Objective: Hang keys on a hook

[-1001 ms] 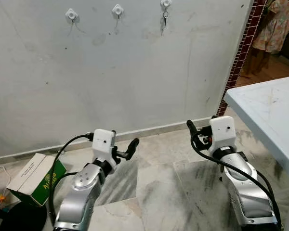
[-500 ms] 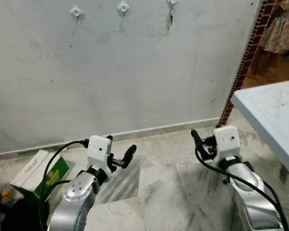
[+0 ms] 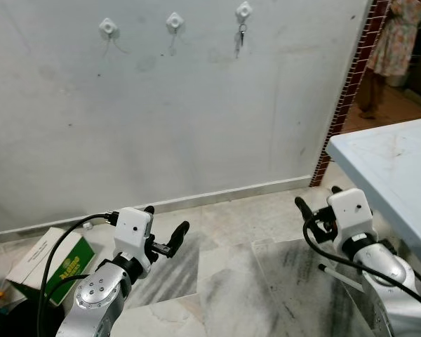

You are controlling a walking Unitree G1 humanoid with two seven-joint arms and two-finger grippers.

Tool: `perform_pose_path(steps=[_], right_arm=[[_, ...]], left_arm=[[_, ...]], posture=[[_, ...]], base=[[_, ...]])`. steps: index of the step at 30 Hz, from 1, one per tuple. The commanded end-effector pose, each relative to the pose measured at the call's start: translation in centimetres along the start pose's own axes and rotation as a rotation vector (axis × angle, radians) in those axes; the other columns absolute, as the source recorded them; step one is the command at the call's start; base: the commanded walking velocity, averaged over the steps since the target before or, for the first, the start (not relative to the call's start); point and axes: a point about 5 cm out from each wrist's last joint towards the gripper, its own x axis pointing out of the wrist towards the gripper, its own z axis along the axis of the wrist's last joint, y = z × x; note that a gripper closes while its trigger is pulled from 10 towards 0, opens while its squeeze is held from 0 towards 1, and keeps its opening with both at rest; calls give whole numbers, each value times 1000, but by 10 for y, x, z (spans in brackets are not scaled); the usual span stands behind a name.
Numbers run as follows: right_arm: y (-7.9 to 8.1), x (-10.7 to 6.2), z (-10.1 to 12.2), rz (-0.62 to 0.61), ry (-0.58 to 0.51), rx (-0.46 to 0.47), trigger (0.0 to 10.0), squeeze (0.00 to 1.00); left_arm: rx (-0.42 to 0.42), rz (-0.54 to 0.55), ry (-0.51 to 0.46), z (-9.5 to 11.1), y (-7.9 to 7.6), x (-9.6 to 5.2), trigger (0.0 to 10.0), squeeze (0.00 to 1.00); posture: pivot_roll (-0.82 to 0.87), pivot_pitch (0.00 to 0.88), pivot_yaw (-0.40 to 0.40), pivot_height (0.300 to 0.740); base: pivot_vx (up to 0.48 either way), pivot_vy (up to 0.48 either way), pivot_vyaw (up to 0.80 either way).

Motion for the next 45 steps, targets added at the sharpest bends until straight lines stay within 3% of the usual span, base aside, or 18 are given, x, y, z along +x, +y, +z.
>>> perform_pose_path(steps=[1,2,5,9,15,17,25,34,45], right_arm=[[4,3,2,-15,-7,16,10000,0],[7,11,4,-60,5,68,10000,0],[11,16,6,-70,6,85,10000,0],[16,20,8,-53,-13,56,10000,0],[14,23,5,-77,-15,54,10000,0],[10,26,5,-130,-11,92,10000,0],[12,24,2,-142,-10,90,10000,0],[19,32,12,-146,-52,119,10000,0],[19,35,16,-154,-68,124,10000,0]], left_arm=[[52,20,3,-2,4,3,10000,0],[13,89,-11,1,14,6,10000,0],[3,138,-19,2,22,6,10000,0],[-22,155,-15,1,27,5,10000,0],[-24,134,-6,0,26,7,10000,0],[-4,95,3,-2,21,13,10000,0],[-27,64,-11,3,14,27,10000,0],[-53,93,-19,2,14,35,10000,0],[-66,92,-28,5,10,41,10000,0]], posture=[[8,0,42,740],[14,0,31,740],[12,0,32,740],[2,0,65,740],[0,0,84,740],[-17,0,99,740],[-43,0,100,740],[-69,0,135,740],[-65,0,121,740]], base=[[0,0,-800],[0,0,-800],[0,0,-800],[0,0,-800],[0,0,-800],[0,0,-800],[0,0,-800],[0,0,-800],[0,0,-800]])
